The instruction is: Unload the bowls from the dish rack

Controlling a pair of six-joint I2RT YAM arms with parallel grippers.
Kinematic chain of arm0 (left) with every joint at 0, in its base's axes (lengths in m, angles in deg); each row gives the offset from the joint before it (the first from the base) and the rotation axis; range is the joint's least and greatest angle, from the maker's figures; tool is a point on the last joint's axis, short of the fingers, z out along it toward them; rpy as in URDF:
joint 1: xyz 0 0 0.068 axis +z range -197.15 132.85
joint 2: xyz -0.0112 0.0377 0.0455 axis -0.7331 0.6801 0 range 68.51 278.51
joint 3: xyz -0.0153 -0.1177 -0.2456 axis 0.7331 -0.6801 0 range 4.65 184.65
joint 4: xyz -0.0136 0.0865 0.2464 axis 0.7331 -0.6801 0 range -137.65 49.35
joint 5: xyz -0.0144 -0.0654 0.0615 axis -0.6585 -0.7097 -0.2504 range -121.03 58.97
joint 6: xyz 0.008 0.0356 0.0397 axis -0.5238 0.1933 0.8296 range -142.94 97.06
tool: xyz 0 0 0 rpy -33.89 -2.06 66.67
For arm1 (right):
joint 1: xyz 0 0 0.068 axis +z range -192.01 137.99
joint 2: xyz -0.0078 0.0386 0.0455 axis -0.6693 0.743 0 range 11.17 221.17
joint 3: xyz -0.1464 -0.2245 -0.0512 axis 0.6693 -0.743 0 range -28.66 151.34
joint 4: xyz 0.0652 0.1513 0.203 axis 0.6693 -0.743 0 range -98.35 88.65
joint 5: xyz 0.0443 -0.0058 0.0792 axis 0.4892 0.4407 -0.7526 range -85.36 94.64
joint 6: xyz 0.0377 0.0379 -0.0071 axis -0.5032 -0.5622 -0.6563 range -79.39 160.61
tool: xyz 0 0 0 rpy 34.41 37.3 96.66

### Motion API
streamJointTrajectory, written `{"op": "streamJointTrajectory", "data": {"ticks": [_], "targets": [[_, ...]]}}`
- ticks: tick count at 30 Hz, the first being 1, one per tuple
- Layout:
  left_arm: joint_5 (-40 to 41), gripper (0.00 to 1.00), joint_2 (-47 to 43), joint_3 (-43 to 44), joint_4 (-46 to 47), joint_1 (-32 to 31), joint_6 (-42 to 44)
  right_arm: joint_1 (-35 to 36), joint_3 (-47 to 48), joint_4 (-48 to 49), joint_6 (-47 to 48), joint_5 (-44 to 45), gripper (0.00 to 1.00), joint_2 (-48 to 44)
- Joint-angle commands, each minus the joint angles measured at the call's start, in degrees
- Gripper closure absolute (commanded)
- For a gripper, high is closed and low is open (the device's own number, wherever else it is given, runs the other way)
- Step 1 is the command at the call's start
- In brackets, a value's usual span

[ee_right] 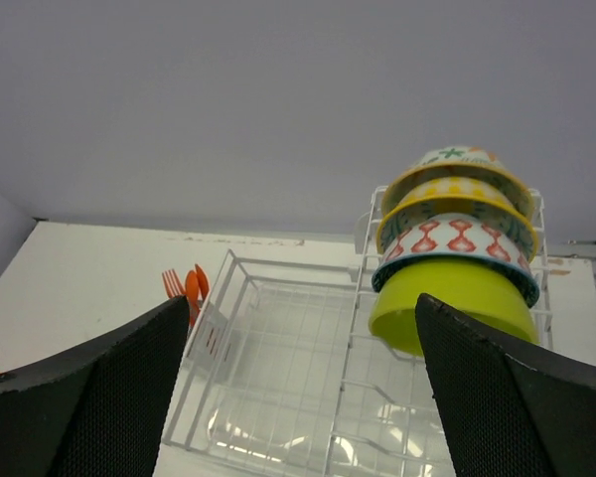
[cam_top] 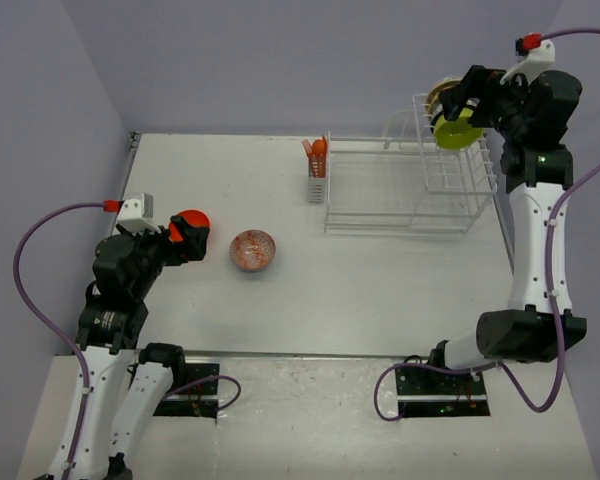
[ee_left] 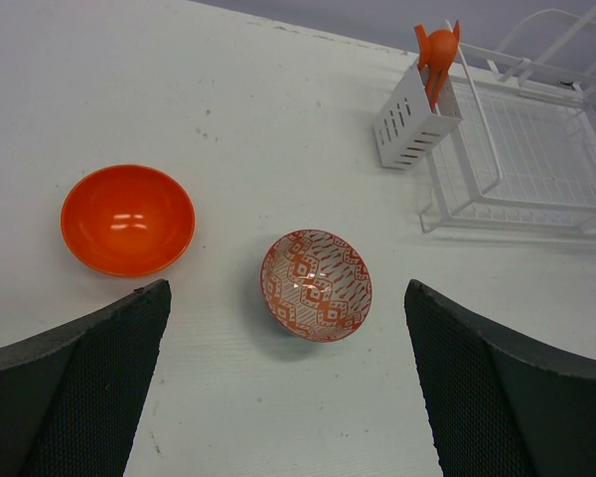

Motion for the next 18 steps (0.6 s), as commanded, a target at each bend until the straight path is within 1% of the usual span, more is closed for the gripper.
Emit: {"op": "streamJointTrajectory", "data": {"ticks": [1,2,4,5,6,8,10,11,13,15,16,18], "targets": [[-0.9,0.00,0.5,-0.9,1.7,-0.4,1.6,-0.4,10.9,-7.1,4.8,3.5,0.03,5.4],[-0.9,0.00,0.6,-0.9,1.7,-0.4,1.6,-0.6,13.6,-8.5,5.1,3.9,0.02,5.4],[-0.9,0.00,0.9,-0.9,1.7,-0.4,1.6,-1.9,18.2,-10.9,5.6,1.5,0.04,9.2],[-0.9,0.00,0.8,-0.9,1.6,-0.4,1.6,-2.5,22.4,-13.3,5.3,-0.5,0.07,10.6],[-0.9,0.00,0.8,-0.9,1.6,-0.4,1.6,-3.0,24.1,-14.1,4.9,-2.2,0.09,13.4],[-0.9,0.00,0.7,-0.9,1.7,-0.4,1.6,-3.3,28.0,-15.0,4.7,-4.4,0.13,15.8],[-0.6,0.00,0.7,-0.9,1.6,-0.5,1.6,-3.3,30.5,-15.1,4.1,-4.7,0.11,18.3],[-0.6,0.00,0.7,-0.9,1.6,-0.6,1.6,-3.3,32.3,-15.0,3.9,-4.6,0.08,19.0],[-0.2,0.00,0.7,-0.9,1.4,-0.8,1.6,-3.3,34.6,-13.7,2.9,-4.2,0.05,21.1],[-0.2,0.00,0.7,-0.8,1.3,-0.8,1.6,-3.4,36.3,-12.2,1.1,-3.8,0.04,22.8],[-0.2,0.00,0.8,-0.8,1.3,-0.9,1.6,-3.4,38.8,-11.8,0.5,-3.5,0.02,24.8],[0.4,0.00,0.7,-0.6,0.9,-1.1,1.5,-3.4,41.8,-11.6,-1.4,-2.5,0.01,27.0]]}}
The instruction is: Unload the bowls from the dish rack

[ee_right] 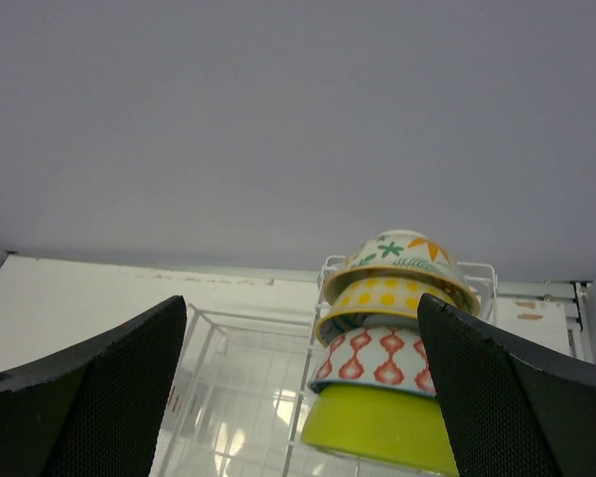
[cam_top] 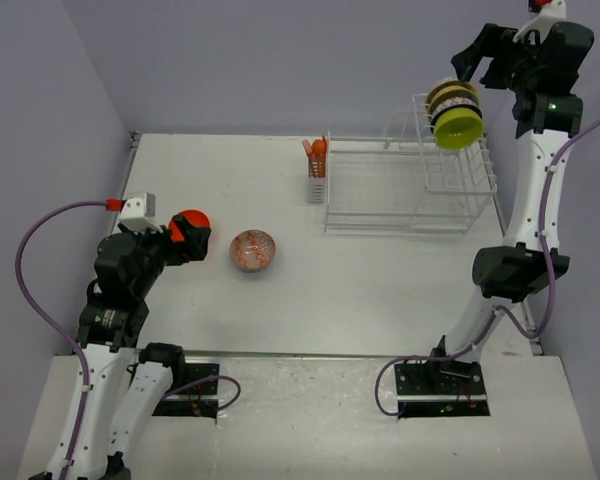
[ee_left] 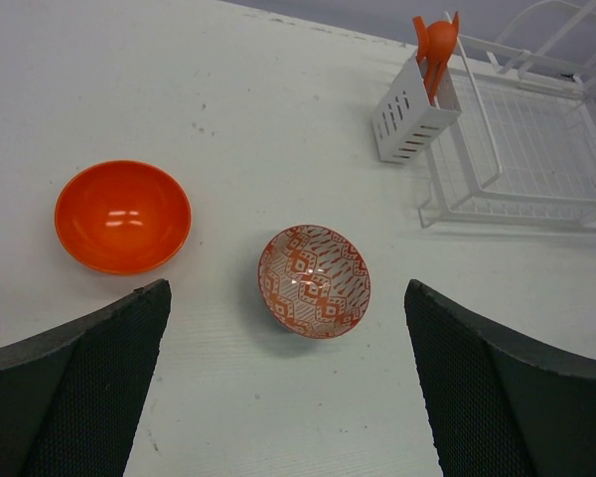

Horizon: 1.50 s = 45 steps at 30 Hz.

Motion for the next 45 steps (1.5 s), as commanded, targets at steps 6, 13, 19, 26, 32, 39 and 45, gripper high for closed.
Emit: {"op": "streamJointTrajectory", "data": {"ticks": [6,13,19,26,32,39,45], "targets": [[1.1,0.00,0.9,-0.3,0.3,-1.3,1.3,-0.9,11.1,4.3,-6.0,-0.7,0.01,6.2],[1.4,0.00,1.9,-0.1,-0.1,-1.9,1.3,-1.5,11.5,11.0,-5.7,-1.6,0.01,8.7],[2.7,0.00,2.0,0.1,-0.6,-2.7,0.8,-1.5,9.5,15.8,0.1,-2.8,0.01,9.2],[7.1,0.00,-0.4,-0.3,-0.7,-5.6,-0.3,-1.6,9.1,21.4,1.7,0.2,0.01,11.0],[7.6,0.00,1.0,-0.3,-0.7,-5.6,-0.5,-0.8,4.0,18.5,-2.6,0.4,0.01,6.7],[6.9,0.00,1.6,-0.3,-0.5,-5.6,-0.2,1.4,-26.5,26.0,-13.9,6.2,0.01,-13.9],[6.7,0.00,0.5,-0.3,-0.5,-5.6,-0.2,3.0,-46.3,33.8,-28.4,10.0,0.01,-29.0]]}}
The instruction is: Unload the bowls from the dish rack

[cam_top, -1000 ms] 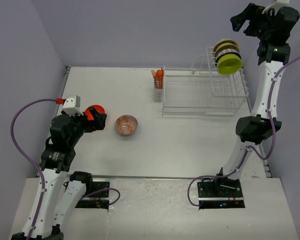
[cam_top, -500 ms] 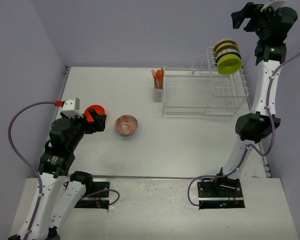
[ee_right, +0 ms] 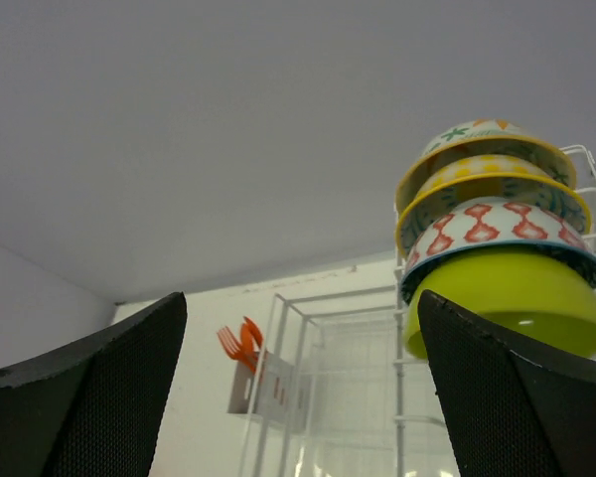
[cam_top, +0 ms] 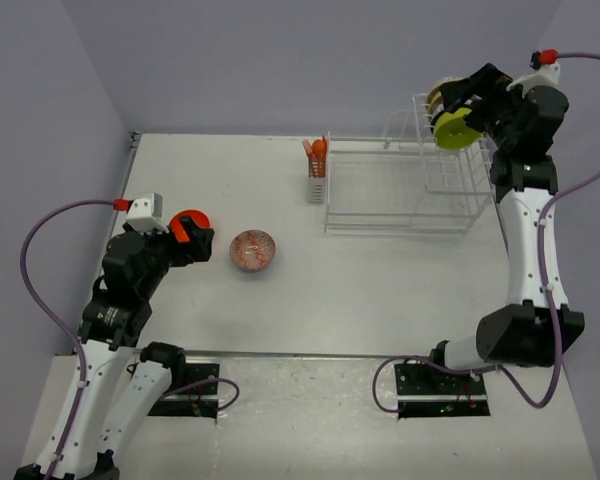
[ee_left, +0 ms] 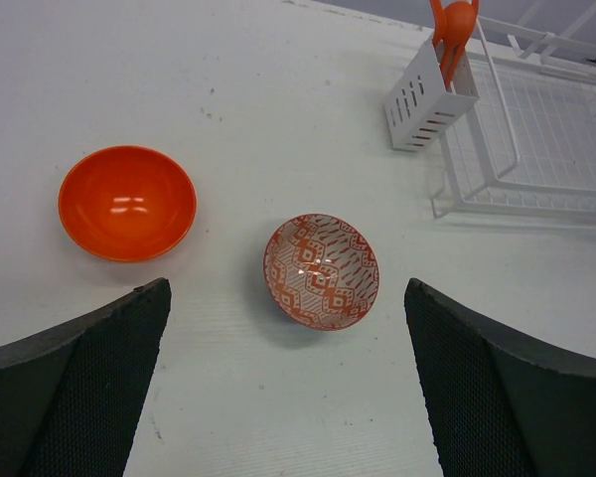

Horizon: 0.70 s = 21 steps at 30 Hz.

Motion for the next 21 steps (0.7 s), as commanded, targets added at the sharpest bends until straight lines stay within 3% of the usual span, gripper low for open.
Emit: {"op": "streamJointTrajectory", "data": {"ticks": [1,7,12,21], "targets": [[0.3,0.00,-1.0,-0.3,0.6,-0.3,0.2,0.4,-5.1,8.8,-10.9,7.7,0.01,-8.3],[-0.1,0.00,-1.9,-0.4,0.8,-0.3,0.3,0.3,-15.4,8.9,-25.3,16.8,0.01,-14.2],[-0.3,0.00,-2.5,-0.5,1.0,-0.3,0.6,0.1,-27.8,16.3,-42.9,17.9,0.12,-18.5],[-2.0,0.00,-3.1,-0.6,1.3,-0.3,0.9,-0.7,-29.4,23.7,-48.1,16.9,0.30,-13.1]]}}
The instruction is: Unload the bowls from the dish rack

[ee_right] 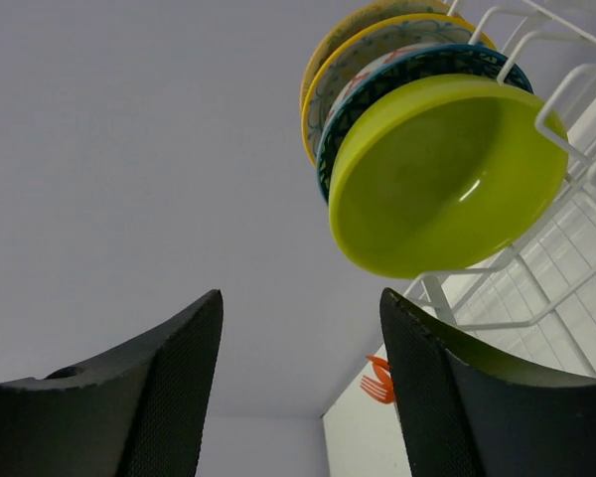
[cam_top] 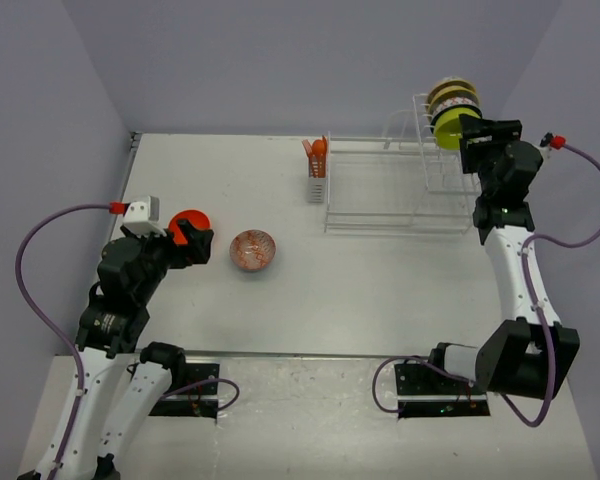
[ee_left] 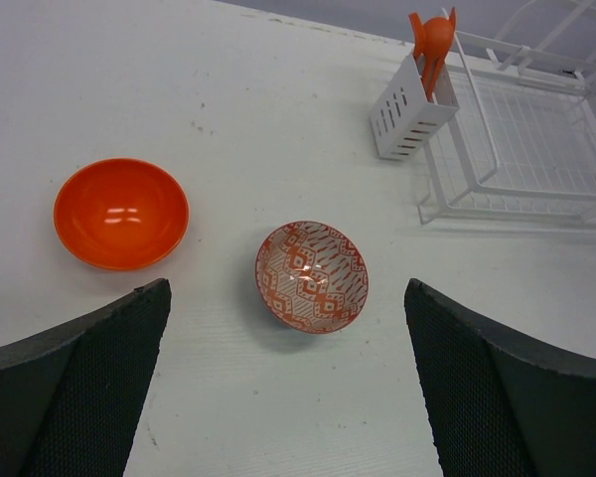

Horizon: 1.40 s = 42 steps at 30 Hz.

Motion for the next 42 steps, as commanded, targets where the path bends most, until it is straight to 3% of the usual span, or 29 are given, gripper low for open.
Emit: {"op": "streamJointTrajectory", "data": {"ticks": [1,6,10,26,42], "targets": [[-1.1,0.00,-0.6,-0.7,1.2,-0.3,0.8,-0.6,1.1,8.2,-5.0,0.8,0.36,2.2],[-1.3,0.00,-0.8,-0.7,1.3,-0.3,0.8,-0.7,1.8,8.6,-6.7,2.1,0.43,5.4],[-1.3,0.00,-0.5,-0.7,1.3,-0.3,0.8,-0.8,1.7,12.6,-6.2,3.9,0.56,7.1],[-1.8,0.00,-0.1,-0.8,1.4,-0.3,1.0,-1.2,3.2,19.2,-6.7,4.0,0.57,14.8],[-2.0,0.00,0.1,-0.7,1.4,-0.3,1.0,-1.3,1.6,22.3,-11.0,3.6,0.97,15.9]]}}
